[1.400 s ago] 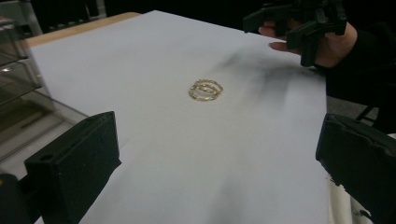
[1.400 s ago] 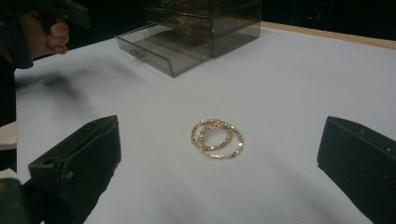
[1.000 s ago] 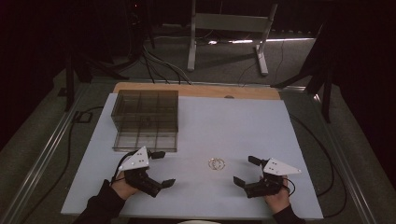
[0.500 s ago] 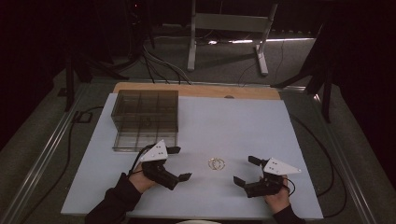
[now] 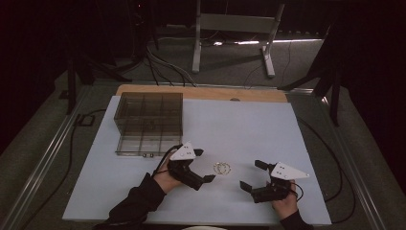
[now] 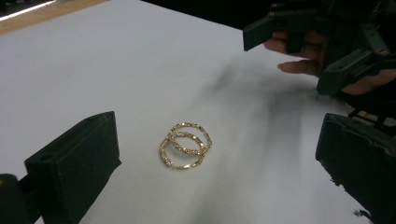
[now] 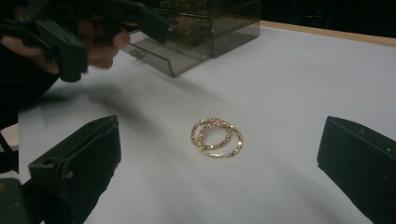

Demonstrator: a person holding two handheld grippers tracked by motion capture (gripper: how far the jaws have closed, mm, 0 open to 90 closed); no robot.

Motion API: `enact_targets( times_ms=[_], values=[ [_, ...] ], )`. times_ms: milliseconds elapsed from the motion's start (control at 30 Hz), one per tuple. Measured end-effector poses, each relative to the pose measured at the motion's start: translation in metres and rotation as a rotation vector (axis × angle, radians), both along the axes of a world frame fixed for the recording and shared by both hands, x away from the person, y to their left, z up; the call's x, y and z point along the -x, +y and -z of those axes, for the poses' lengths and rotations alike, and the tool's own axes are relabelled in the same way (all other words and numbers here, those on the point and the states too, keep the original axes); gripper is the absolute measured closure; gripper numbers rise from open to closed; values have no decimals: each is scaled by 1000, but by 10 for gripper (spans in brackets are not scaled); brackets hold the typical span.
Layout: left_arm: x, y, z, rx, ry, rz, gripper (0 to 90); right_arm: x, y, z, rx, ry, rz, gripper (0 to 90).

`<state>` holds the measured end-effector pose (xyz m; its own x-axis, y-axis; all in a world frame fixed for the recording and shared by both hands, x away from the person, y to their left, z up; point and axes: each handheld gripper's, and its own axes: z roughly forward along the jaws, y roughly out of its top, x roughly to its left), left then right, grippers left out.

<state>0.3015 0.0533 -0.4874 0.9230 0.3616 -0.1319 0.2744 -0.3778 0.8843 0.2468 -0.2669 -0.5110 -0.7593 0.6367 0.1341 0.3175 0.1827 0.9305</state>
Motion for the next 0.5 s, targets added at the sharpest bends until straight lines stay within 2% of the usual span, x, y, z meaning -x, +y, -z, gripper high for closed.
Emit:
enact_targets(
  times_ms=[100, 167, 200, 233, 367, 400, 433, 467, 500],
  values=[
    [-2, -5, 3, -6, 4, 0, 6, 0, 0, 0, -3, 2, 0, 0],
    [-3, -11, 5, -15, 20, -5, 6, 0, -1, 0, -3, 1, 0, 0],
    [-6, -16, 6, -30, 43, -12, 32, 0, -1, 0, -2, 1, 0, 0],
    [-6, -16, 6, -30, 43, -12, 38, 0, -1, 0, -2, 1, 0, 0],
    [-8, -24, 9, -40, 40, -46, 96, 0, 0, 0, 0, 0, -1, 0],
    [-10, -28, 11, -53, 41, -68, 131, 0, 0, 0, 1, 1, -1, 0],
    [-10, -28, 11, -53, 41, -68, 153, 0, 0, 0, 0, 2, -2, 0],
    [-12, -32, 13, -73, 47, -93, 161, 0, 0, 0, -1, 2, -4, 0],
    [-12, -32, 13, -73, 47, -93, 166, 0, 0, 0, -1, 2, -4, 0]
  ],
)
